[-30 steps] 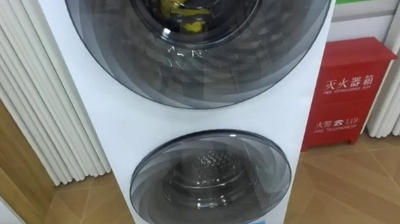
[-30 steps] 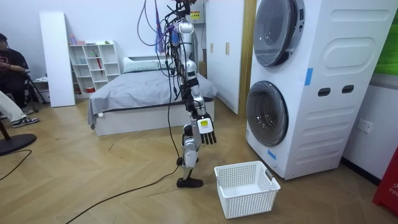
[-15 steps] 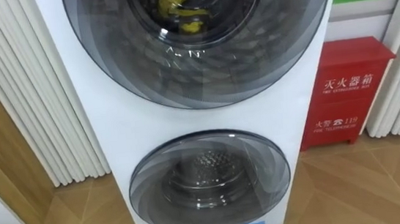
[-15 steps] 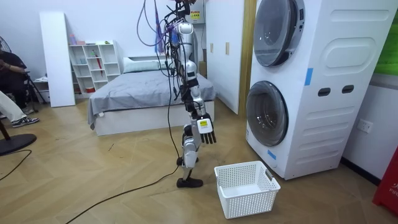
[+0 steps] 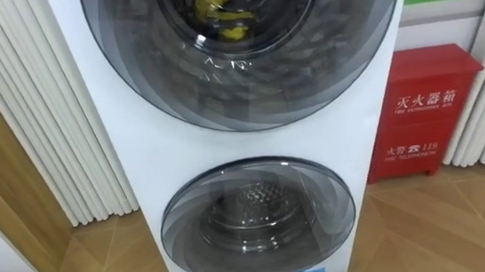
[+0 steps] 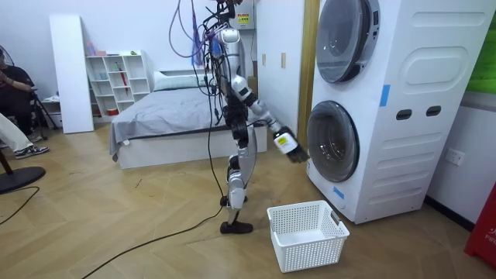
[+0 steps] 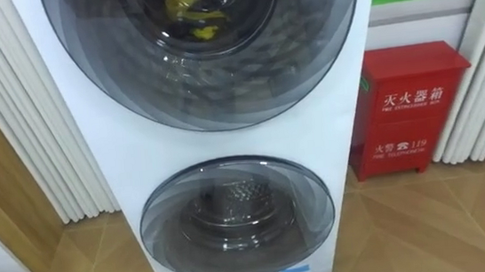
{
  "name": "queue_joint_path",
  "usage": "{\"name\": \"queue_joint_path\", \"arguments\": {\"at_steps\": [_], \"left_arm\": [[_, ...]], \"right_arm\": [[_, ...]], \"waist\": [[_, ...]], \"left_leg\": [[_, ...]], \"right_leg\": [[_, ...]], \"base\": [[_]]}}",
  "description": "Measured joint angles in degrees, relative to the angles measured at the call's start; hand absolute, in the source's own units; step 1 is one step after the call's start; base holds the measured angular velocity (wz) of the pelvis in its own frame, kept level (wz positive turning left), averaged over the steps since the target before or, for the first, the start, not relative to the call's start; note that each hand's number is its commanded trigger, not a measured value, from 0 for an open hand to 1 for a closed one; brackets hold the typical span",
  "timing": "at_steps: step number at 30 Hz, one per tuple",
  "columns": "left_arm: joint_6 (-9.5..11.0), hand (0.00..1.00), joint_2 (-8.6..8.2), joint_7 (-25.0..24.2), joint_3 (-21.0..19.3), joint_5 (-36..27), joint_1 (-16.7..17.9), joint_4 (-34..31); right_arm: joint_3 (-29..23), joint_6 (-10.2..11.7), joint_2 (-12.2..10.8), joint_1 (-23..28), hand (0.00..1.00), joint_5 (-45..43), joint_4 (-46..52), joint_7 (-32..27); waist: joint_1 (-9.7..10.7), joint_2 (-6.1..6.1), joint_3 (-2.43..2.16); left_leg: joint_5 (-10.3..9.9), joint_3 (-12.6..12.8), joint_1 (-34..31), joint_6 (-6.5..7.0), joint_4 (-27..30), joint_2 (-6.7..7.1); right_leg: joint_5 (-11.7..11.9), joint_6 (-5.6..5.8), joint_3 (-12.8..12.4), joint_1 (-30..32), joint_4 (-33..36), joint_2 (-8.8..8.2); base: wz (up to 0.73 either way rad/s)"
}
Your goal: Pick clothes from washing machine
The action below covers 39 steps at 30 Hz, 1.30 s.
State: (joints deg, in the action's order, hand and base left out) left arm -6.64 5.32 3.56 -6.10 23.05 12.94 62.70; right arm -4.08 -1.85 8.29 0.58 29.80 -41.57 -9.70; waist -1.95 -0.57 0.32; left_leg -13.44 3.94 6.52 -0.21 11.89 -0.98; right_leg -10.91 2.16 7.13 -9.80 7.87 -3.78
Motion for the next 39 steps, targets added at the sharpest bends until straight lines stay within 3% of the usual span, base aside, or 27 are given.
{"name": "queue_joint_path", "arguments": {"at_steps": [5,12,18,24,31,39], "left_arm": [[0.12,0.00,0.57,0.00,-0.12,-0.04,0.36,-1.06],[0.19,0.00,1.79,-0.02,-0.45,0.20,1.92,-2.68],[-1.66,0.00,2.58,-0.15,-0.47,0.24,1.62,-4.19],[-2.01,0.00,2.92,-0.95,-0.91,1.53,1.89,-4.76],[-2.08,0.00,3.71,-2.89,-0.98,2.93,2.49,-6.66],[-2.23,0.00,4.42,-3.06,-0.87,2.90,2.40,-5.69]], "right_arm": [[-0.03,0.03,1.01,-2.64,0.00,0.31,11.78,-2.54],[-0.03,1.18,3.54,-8.86,0.00,0.90,18.17,-6.08],[0.03,1.06,5.74,-14.52,0.00,1.67,18.65,-7.84],[0.00,1.00,8.93,-17.91,0.00,1.64,19.27,-8.61],[-0.02,0.99,12.07,-24.06,0.00,1.59,19.27,-9.38],[-0.07,0.98,12.51,-25.48,0.00,2.61,19.23,-10.12]], "waist": [[0.11,-0.13,0.00],[-0.19,-1.75,0.10],[-0.82,-1.71,-0.06],[-3.12,-2.35,-0.45],[-3.57,-2.95,-0.39],[-3.94,-4.14,-0.15]], "left_leg": [[0.04,-0.27,-0.80,0.06,-0.06,0.05],[0.05,-0.43,-0.45,0.05,-0.22,0.02],[0.05,-0.47,-0.79,0.05,-0.01,-0.01],[0.06,-0.96,-0.85,0.04,-0.01,-0.01],[0.08,-1.67,-0.94,0.03,-0.03,0.02],[0.10,-2.66,-1.19,0.03,-0.14,0.09]], "right_leg": [[-0.02,0.04,0.52,0.74,0.88,-0.10],[-0.01,0.05,0.82,0.69,0.88,-0.07],[-0.01,0.05,0.88,0.94,0.92,-0.07],[-0.01,0.05,1.07,0.89,0.89,0.00],[0.00,0.04,1.91,0.67,0.87,0.00],[0.00,0.04,3.23,0.48,0.85,-0.01]], "base": [[0.05],[0.01],[0.00],[0.02],[0.04],[0.06]]}}
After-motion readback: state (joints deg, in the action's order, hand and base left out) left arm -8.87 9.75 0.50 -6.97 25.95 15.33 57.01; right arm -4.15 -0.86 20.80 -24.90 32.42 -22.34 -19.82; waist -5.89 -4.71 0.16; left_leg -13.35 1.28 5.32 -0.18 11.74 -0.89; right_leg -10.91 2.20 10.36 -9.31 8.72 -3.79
